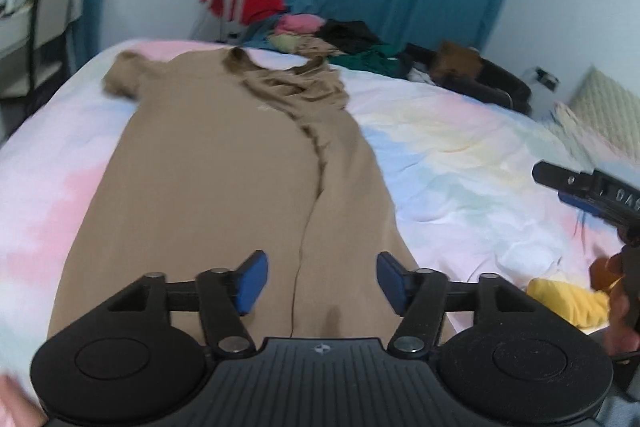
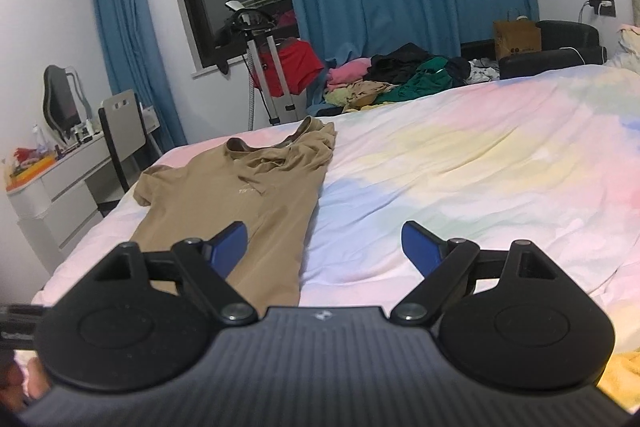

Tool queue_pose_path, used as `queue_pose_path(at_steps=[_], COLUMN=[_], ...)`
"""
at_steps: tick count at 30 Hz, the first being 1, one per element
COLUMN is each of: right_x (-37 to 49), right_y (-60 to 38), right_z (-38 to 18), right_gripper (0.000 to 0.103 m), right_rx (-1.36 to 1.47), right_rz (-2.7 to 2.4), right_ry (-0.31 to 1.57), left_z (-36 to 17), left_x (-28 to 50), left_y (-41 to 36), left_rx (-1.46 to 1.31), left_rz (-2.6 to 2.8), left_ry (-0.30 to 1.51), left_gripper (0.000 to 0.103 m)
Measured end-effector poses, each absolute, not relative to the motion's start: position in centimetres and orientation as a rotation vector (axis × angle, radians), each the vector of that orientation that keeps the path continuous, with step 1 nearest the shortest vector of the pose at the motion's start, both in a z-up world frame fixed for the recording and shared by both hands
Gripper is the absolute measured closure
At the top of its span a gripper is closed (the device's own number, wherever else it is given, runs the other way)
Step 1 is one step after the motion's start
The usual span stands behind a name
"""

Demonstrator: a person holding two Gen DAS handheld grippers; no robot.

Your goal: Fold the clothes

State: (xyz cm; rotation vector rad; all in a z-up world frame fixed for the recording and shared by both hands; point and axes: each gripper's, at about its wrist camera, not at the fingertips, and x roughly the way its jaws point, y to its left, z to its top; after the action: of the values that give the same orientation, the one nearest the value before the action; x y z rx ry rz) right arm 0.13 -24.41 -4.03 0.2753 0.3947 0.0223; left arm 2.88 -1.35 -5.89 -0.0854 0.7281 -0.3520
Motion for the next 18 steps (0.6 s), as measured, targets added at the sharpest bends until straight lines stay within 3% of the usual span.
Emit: queue_pose_path(at_steps=[12, 16, 18], right_x=[0.6, 0.5, 0.5], right_y=[-24.3, -24.4, -24.3], right_z=[-4.3, -4.3, -4.3], right_gripper=[0.017, 0.017, 0.017], right_rx=[0.272, 0.274, 0.271], right_rz=[0.013, 0.012, 0.013], right_ry=[0.409, 0.405, 0.404], left_z=[-12.4, -12.6, -12.5], left_x=[6.3, 5.6, 5.2], left_y=[-1.7, -1.1, -0.8], left_rx=[-0.099, -0.13, -0.148], left_rz=[-0.386, -0.395, -0.402], left_ry=[0.927, 0.932, 0.933], left_gripper=[0.063, 0.097, 0.1])
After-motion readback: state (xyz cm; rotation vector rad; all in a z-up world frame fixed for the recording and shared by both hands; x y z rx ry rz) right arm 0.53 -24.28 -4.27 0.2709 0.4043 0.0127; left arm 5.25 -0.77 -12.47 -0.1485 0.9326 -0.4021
